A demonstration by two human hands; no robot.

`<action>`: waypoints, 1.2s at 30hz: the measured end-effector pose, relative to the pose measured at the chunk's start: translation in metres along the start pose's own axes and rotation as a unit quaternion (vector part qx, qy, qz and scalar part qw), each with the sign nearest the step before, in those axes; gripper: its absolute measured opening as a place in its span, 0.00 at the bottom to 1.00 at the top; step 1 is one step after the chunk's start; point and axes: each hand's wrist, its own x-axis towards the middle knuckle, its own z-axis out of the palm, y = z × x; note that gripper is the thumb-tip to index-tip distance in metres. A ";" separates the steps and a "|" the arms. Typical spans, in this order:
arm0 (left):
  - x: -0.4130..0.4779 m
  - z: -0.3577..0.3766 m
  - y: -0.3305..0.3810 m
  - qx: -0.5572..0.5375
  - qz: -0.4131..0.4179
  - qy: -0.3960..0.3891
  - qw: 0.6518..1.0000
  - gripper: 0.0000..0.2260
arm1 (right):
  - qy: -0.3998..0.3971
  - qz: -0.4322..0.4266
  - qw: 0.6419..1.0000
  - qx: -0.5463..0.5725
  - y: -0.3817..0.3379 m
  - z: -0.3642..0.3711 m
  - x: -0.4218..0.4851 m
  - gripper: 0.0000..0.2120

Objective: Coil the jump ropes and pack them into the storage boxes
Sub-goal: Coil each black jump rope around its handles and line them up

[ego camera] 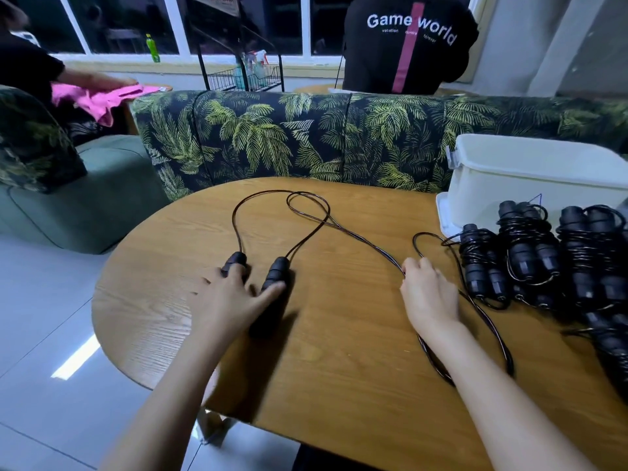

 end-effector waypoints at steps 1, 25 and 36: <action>-0.002 0.003 0.005 0.032 0.005 -0.012 0.999 0.43 | 0.005 -0.010 1.000 0.001 0.000 0.002 0.000 0.11; -0.014 -0.002 0.080 -0.121 0.382 -0.147 0.904 0.18 | 0.026 -0.002 0.999 -0.025 0.067 -0.005 -0.012 0.14; -0.021 0.010 0.073 -0.036 0.421 -0.125 0.898 0.36 | -0.064 -0.234 0.944 0.221 0.048 -0.017 -0.047 0.17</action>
